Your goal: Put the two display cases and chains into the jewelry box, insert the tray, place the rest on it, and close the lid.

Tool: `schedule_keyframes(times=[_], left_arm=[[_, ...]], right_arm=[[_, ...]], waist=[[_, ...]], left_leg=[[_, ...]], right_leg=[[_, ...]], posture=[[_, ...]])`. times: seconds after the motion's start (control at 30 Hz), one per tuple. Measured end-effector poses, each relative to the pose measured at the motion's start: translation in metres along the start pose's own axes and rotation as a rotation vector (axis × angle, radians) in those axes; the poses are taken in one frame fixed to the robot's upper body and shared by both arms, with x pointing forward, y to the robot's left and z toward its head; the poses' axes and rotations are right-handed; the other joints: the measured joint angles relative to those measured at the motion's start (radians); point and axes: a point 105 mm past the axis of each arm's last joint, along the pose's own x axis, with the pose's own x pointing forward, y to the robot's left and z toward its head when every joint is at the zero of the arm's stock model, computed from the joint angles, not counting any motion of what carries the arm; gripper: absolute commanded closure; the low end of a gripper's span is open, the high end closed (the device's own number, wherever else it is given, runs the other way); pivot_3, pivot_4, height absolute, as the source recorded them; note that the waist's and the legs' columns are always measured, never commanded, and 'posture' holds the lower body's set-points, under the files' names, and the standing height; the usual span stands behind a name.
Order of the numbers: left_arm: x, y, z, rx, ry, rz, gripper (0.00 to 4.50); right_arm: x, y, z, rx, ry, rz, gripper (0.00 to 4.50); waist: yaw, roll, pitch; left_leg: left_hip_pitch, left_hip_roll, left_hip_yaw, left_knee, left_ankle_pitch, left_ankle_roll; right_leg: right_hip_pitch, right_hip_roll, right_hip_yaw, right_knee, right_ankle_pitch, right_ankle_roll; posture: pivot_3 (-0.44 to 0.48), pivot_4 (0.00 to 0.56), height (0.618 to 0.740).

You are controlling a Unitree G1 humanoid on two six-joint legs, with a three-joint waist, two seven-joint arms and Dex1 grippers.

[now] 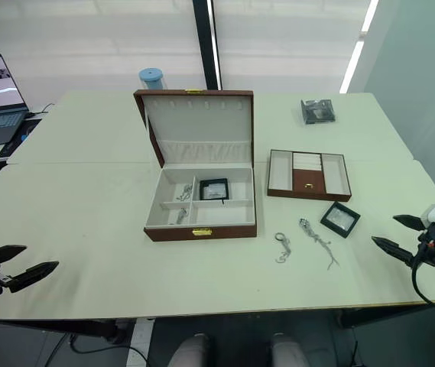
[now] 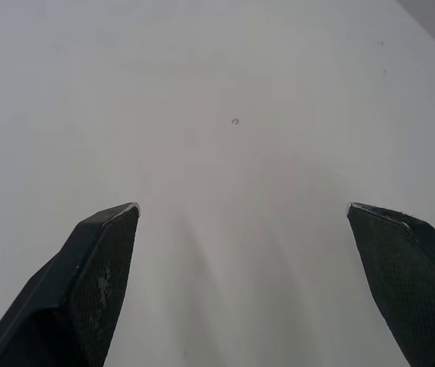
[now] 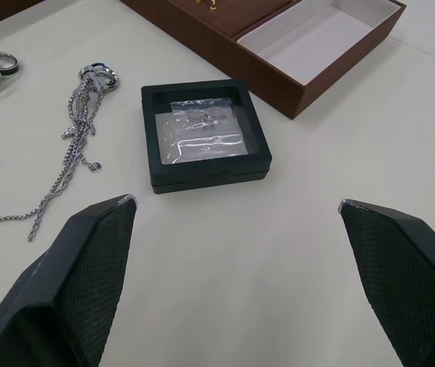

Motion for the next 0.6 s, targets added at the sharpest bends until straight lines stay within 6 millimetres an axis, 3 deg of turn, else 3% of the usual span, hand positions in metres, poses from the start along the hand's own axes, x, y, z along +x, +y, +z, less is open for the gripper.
schedule_keyframes(times=[0.3,0.6], left_arm=[[0.006,0.004,0.016,0.009,-0.072,0.033,0.01],[0.012,0.002,0.019,0.011,-0.086,0.020,0.01]], right_arm=[[0.003,0.008,0.007,-0.015,0.010,0.052,0.00],[0.005,0.010,0.005,-0.008,0.018,0.063,0.00]], waist=[[0.000,0.000,0.000],[0.000,0.000,0.000]], left_leg=[[0.000,0.000,0.000,0.000,0.000,0.000],[0.000,0.000,0.000,0.000,0.000,0.000]], right_leg=[[0.000,0.000,0.000,0.000,0.000,0.000],[0.000,0.000,0.000,0.000,0.000,0.000]], posture=[[0.000,0.150,0.740],[0.000,0.150,0.740]])
